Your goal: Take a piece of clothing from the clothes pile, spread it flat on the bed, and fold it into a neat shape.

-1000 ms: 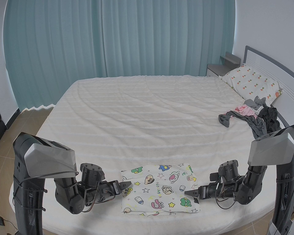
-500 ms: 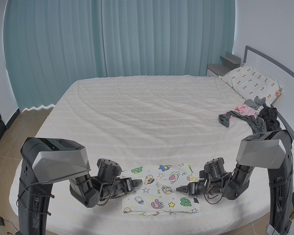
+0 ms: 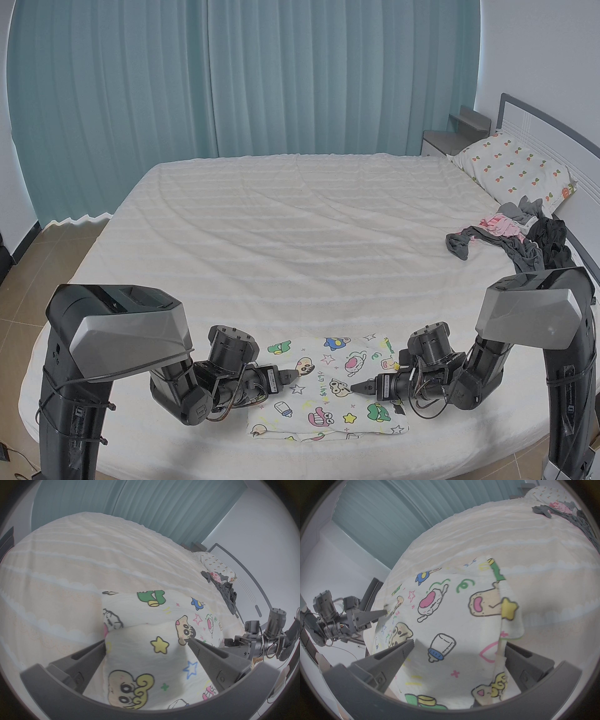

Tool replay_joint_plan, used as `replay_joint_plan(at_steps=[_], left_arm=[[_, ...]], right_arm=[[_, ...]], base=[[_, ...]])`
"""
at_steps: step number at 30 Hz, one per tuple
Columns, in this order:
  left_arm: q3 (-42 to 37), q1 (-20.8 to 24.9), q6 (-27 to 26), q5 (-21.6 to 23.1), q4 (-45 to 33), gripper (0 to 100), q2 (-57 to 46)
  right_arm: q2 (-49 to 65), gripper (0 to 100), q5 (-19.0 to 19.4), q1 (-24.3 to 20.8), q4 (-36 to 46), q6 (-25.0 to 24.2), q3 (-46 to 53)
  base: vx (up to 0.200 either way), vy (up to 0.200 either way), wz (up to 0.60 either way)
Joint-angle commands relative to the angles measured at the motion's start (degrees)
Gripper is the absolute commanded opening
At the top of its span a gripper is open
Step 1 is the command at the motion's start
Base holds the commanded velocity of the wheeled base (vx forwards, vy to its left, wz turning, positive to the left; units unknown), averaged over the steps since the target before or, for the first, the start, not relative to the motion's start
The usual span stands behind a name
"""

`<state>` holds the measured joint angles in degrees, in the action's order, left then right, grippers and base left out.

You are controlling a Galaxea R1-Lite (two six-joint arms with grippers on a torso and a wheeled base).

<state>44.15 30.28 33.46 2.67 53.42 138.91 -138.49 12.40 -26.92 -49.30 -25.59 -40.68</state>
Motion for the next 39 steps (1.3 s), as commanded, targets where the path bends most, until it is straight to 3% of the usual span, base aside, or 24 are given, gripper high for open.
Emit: replay_joint_plan(at_steps=[1, 11, 20, 27, 34, 39], left_arm=[[0.2, 1.3, 0.0, -0.1, -0.2, 0, -0.1], [-1.0, 2.2, 0.2, -0.2, -0.2, 0, -0.6], [-5.6, 3.4, 2.8, -0.3, -0.2, 0, -7.3], [-7.1, 4.7, 4.0, -0.6, -0.3, 0, -9.5], [-7.4, 5.6, 6.0, -1.9, -0.3, 0, -11.1], [-7.8, 6.1, 6.7, -1.9, -0.2, 0, -12.3]], right_arm=[[0.3, 0, 0.3, -3.1, 7.6, -0.1, -4.4], [1.0, 0, -0.1, -3.2, 8.3, -0.7, -4.2], [3.4, 0, -0.4, -3.3, -4.1, -2.8, 2.7], [9.4, 0, -0.2, -4.5, -4.1, -7.4, 5.6], [10.4, 0, -0.4, -4.7, -4.1, -7.5, 6.1], [10.7, 0, -0.4, -4.7, -4.2, -7.5, 6.4]], base=[[0.000, 0.000, 0.00], [0.000, 0.000, 0.00], [0.000, 0.000, 0.00], [0.000, 0.000, 0.00], [0.000, 0.000, 0.00], [0.000, -0.200, 0.00]])
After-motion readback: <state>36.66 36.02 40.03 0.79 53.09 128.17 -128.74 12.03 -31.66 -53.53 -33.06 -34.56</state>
